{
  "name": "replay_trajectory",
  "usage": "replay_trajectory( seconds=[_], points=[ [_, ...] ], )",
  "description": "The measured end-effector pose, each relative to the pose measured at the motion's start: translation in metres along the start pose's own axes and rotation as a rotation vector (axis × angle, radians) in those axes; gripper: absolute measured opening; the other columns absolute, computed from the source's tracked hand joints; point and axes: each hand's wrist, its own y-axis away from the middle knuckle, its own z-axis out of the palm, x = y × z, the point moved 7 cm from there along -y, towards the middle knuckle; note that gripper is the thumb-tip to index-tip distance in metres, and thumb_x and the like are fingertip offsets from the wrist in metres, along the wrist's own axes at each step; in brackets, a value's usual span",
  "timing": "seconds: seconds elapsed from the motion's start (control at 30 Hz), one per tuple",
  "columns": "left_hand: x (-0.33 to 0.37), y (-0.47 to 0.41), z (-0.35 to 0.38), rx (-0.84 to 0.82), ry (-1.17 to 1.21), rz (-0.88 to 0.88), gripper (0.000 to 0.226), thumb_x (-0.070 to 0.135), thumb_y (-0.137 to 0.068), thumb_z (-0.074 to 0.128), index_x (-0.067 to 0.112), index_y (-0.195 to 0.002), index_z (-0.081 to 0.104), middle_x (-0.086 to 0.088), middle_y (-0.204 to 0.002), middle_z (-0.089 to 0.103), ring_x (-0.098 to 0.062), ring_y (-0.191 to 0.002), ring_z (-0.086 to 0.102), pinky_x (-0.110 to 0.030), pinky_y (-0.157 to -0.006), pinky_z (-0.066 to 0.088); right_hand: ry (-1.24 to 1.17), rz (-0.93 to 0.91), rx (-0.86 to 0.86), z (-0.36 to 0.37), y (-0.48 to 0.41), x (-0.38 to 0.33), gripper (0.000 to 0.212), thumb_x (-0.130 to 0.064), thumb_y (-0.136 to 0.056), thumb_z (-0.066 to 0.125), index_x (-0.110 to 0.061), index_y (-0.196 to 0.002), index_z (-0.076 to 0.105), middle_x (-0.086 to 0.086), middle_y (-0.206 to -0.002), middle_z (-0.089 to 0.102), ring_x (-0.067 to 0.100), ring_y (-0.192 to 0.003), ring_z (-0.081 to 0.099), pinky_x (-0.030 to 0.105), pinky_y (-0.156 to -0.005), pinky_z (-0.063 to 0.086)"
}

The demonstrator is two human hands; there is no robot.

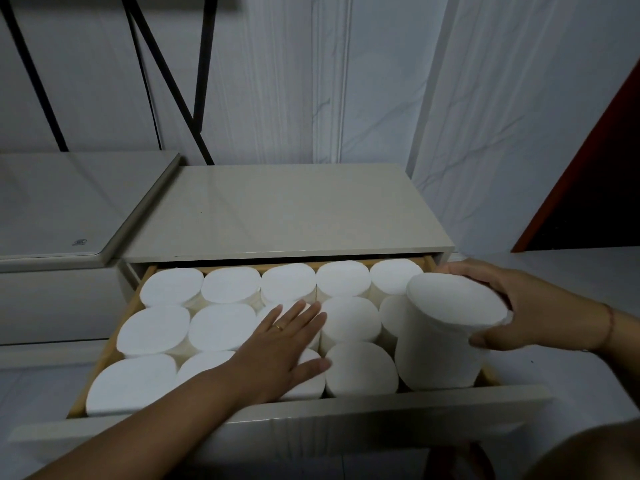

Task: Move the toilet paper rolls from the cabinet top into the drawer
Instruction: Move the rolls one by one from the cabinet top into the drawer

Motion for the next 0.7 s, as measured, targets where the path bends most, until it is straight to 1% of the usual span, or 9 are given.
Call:
replay_trajectory(
  seconds=[0.1, 0.2, 0.27, 0.37, 0.43, 0.5, 0.6, 0.63, 0.7],
  points=[
    [0.000, 0.000, 0.000, -0.001, 0.010, -0.001, 0.076, 0.072, -0.085, 0.007, 0.034, -0.150, -0.008, 0.015, -0.154, -0.019, -0.006, -0.140, -0.027, -0.027, -0.111, -0.021, 0.111, 0.001, -0.054, 0.016, 0.002, 0.006, 0.088, -0.059, -0.058, 0.077, -0.048, -0.132, 0.031, -0.031, -0.125, 0.043, -0.007, -0.117, 0.043, 0.011, -0.083, 0.048],
    [0.000, 0.000, 0.000, 0.007, -0.001, 0.002, 0.076, 0.071, -0.086, 0.008, 0.033, -0.150, -0.007, 0.015, -0.154, -0.018, -0.006, -0.140, -0.027, -0.028, -0.112, -0.021, 0.165, 0.037, -0.147, 0.045, 0.003, 0.020, 0.087, -0.057, -0.060, 0.076, -0.052, -0.131, 0.026, -0.033, -0.128, 0.040, -0.006, -0.119, 0.041, 0.020, -0.095, 0.045],
    [0.000, 0.001, 0.000, 0.010, -0.004, 0.002, 0.077, 0.072, -0.086, 0.007, 0.032, -0.151, -0.007, 0.015, -0.154, -0.019, -0.005, -0.140, -0.027, -0.026, -0.111, -0.022, 0.156, 0.075, -0.184, 0.055, 0.002, 0.028, 0.084, -0.056, -0.061, 0.076, -0.055, -0.128, 0.025, -0.034, -0.130, 0.036, -0.007, -0.121, 0.039, 0.019, -0.101, 0.041],
    [0.000, 0.001, 0.001, 0.012, 0.004, 0.000, 0.076, 0.072, -0.086, 0.007, 0.034, -0.150, -0.008, 0.015, -0.154, -0.020, -0.004, -0.139, -0.029, -0.024, -0.110, -0.023, 0.067, 0.138, -0.214, 0.053, 0.001, 0.034, 0.083, -0.057, -0.057, 0.076, -0.059, -0.125, 0.028, -0.036, -0.128, 0.036, -0.009, -0.119, 0.038, 0.012, -0.094, 0.040],
    [0.000, 0.001, 0.001, 0.013, 0.001, 0.003, 0.077, 0.072, -0.086, 0.007, 0.033, -0.150, -0.008, 0.015, -0.155, -0.019, -0.004, -0.139, -0.028, -0.025, -0.111, -0.022, -0.005, 0.183, -0.257, 0.056, 0.003, 0.037, 0.077, -0.056, -0.059, 0.076, -0.058, -0.123, 0.034, -0.032, -0.127, 0.040, -0.003, -0.118, 0.042, 0.016, -0.093, 0.045],
    [0.000, 0.001, 0.002, 0.012, -0.004, 0.007, 0.078, 0.073, -0.085, 0.006, 0.033, -0.150, -0.008, 0.015, -0.155, -0.018, -0.004, -0.139, -0.028, -0.026, -0.111, -0.022, -0.085, 0.237, -0.295, 0.062, 0.005, 0.041, 0.064, -0.046, -0.067, 0.075, -0.053, -0.121, 0.040, -0.024, -0.126, 0.045, 0.005, -0.116, 0.048, 0.021, -0.092, 0.050],
    [0.000, 0.002, 0.002, 0.013, -0.001, 0.003, 0.077, 0.074, -0.083, 0.004, 0.035, -0.149, -0.010, 0.016, -0.154, -0.020, -0.003, -0.137, -0.031, -0.026, -0.109, -0.026, -0.100, 0.275, -0.262, 0.066, 0.002, 0.047, 0.051, -0.033, -0.078, 0.072, -0.042, -0.121, 0.048, -0.015, -0.126, 0.052, 0.010, -0.114, 0.053, 0.027, -0.096, 0.050],
    [0.000, 0.003, 0.002, 0.011, -0.003, 0.002, 0.077, 0.074, -0.083, 0.003, 0.035, -0.149, -0.010, 0.016, -0.154, -0.020, -0.003, -0.137, -0.031, -0.027, -0.109, -0.026, -0.092, 0.290, -0.237, 0.066, 0.001, 0.049, 0.049, -0.031, -0.078, 0.073, -0.040, -0.120, 0.050, -0.013, -0.125, 0.054, 0.010, -0.112, 0.055, 0.026, -0.095, 0.050],
    [0.002, 0.004, 0.003, 0.009, -0.013, 0.002, 0.078, 0.075, -0.083, 0.002, 0.035, -0.148, -0.012, 0.015, -0.154, -0.021, -0.004, -0.138, -0.031, -0.029, -0.110, -0.026, -0.013, 0.294, -0.178, 0.068, 0.000, 0.050, 0.046, -0.033, -0.075, 0.074, -0.041, -0.114, 0.050, -0.017, -0.117, 0.054, 0.004, -0.102, 0.057, 0.017, -0.086, 0.051]
  ],
)
